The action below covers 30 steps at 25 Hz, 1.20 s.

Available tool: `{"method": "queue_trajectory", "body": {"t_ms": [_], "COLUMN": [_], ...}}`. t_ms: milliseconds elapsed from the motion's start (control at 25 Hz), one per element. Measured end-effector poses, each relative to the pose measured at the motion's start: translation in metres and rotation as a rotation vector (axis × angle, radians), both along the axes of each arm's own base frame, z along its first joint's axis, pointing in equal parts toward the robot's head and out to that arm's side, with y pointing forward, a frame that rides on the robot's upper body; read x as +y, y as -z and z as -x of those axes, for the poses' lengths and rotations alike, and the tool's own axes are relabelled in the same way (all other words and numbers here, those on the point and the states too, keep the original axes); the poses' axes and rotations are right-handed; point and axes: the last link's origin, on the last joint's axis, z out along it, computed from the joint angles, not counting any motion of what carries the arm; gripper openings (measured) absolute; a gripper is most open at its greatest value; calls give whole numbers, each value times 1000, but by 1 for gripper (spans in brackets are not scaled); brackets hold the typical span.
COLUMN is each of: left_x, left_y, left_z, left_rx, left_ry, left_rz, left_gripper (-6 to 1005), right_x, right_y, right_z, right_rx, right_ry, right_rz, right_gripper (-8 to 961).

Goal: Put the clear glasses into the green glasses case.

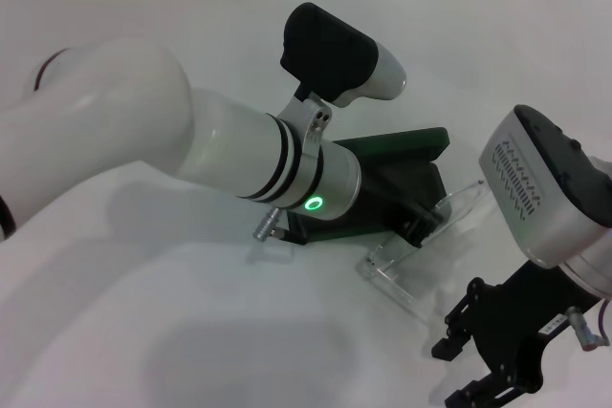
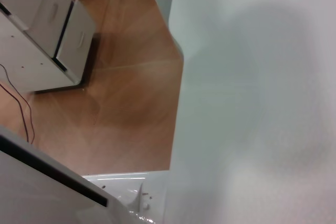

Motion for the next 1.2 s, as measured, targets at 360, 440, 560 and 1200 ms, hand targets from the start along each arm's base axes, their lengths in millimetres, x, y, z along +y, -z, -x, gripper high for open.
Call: {"method": "queue_trajectory", "body": {"t_ms": [360, 440, 560, 1200], "left_x": [-1, -1, -2, -5], "left_y": [0, 0, 0, 1], "left_z": [0, 0, -1, -1], "left_rx": [0, 0, -1, 9], "left_ry": [-1, 0, 4, 20], "left_rz": [1, 2, 5, 31], "left_gripper": [84, 84, 84, 84], "right_x": [12, 15, 18, 32], "right_y": [-7, -8, -9, -16], "right_z": [-7, -8, -10, -15], "right_rx": [-10, -12, -12, -18], "right_ry": [13, 16, 19, 23], "right_rz": [-95, -118, -137, -231], "right_gripper": [528, 528, 528, 528]}}
